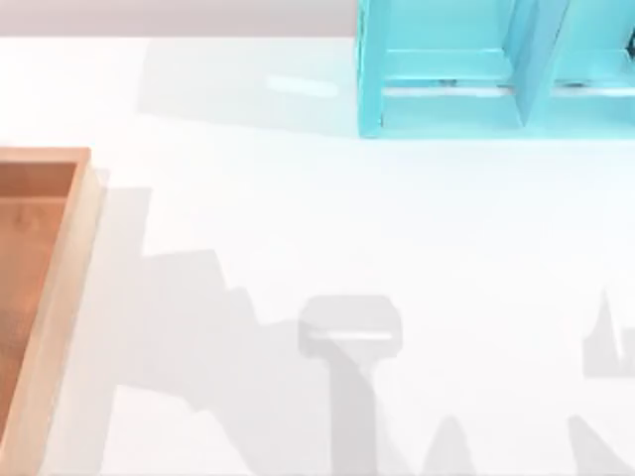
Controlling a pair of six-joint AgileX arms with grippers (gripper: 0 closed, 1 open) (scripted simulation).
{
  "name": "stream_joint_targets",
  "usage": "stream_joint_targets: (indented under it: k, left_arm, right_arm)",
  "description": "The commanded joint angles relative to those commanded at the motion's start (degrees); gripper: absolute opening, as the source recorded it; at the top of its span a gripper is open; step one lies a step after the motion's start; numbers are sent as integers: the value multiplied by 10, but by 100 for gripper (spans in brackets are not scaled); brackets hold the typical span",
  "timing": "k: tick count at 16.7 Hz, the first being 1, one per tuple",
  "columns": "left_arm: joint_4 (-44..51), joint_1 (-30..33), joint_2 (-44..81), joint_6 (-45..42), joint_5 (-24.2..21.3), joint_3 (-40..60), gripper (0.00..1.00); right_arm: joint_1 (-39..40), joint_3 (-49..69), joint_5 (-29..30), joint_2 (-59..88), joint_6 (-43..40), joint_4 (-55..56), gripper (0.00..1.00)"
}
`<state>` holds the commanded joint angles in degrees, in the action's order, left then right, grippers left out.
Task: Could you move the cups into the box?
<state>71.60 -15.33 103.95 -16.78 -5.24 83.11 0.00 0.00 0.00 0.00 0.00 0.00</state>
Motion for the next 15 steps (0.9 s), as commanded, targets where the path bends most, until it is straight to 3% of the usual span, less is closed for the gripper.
stream_joint_targets:
  k: [13, 15]
  left_arm:
    - [0, 0, 0, 0, 0, 0, 98]
    - [0, 0, 0, 0, 0, 0, 100]
  right_arm:
    - [0, 0, 0, 0, 0, 0, 100]
    - [0, 0, 0, 0, 0, 0, 100]
